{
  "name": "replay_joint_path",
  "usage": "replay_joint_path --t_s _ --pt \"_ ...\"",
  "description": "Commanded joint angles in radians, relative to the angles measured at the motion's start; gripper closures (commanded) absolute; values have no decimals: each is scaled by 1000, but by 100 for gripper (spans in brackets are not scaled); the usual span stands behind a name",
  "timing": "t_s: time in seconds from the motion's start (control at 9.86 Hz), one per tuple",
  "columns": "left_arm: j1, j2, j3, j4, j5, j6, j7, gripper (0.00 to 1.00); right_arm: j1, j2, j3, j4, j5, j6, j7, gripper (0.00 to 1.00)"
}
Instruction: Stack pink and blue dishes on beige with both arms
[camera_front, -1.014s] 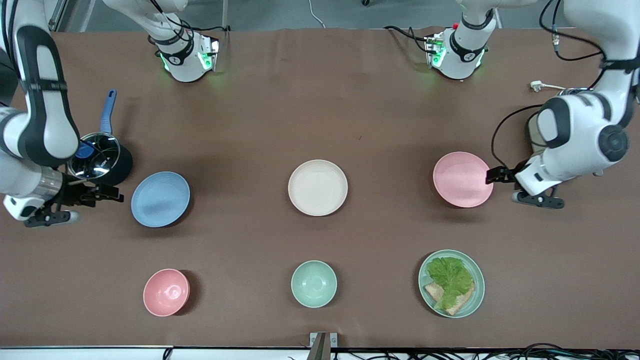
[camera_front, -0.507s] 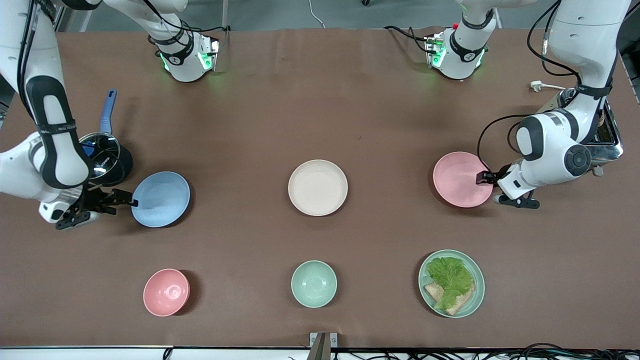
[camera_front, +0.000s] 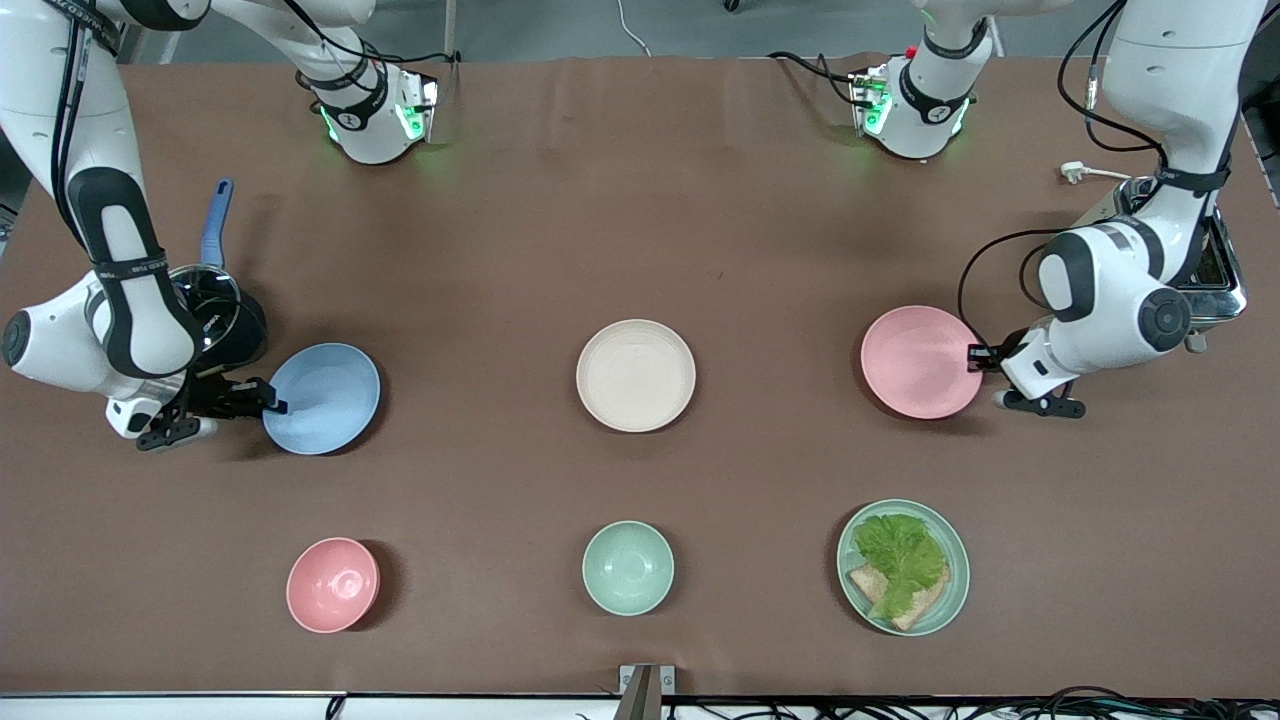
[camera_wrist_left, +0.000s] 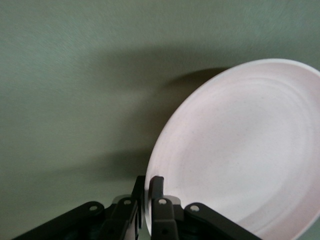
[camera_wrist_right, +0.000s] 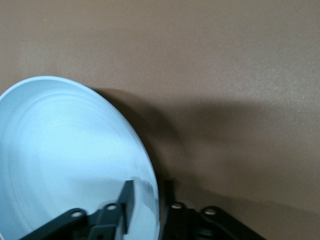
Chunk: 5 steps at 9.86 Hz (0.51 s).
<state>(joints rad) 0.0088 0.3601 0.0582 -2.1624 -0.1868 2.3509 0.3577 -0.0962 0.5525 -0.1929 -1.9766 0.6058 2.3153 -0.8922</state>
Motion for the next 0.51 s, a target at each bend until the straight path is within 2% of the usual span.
replay_joint_path --t_s 0.0,0.1,0.2,0.3,0.41 --pt "19 -39 -116 47 -52 -77 -34 100 1 -23 -8 -7 22 -52 62 100" --pt "35 -36 -218 70 -115 -78 -101 100 9 -34 -14 27 9 -100 108 100" --pt "43 -15 -307 90 -126 -73 -187 100 21 -43 -55 97 -13 -207 154 100" --pt "42 18 -392 122 -126 -64 -307 99 30 -45 -92 192 -76 -322 206 100" --pt "37 61 -472 171 -115 -64 -438 100 30 -45 -100 303 -139 -452 296 100"
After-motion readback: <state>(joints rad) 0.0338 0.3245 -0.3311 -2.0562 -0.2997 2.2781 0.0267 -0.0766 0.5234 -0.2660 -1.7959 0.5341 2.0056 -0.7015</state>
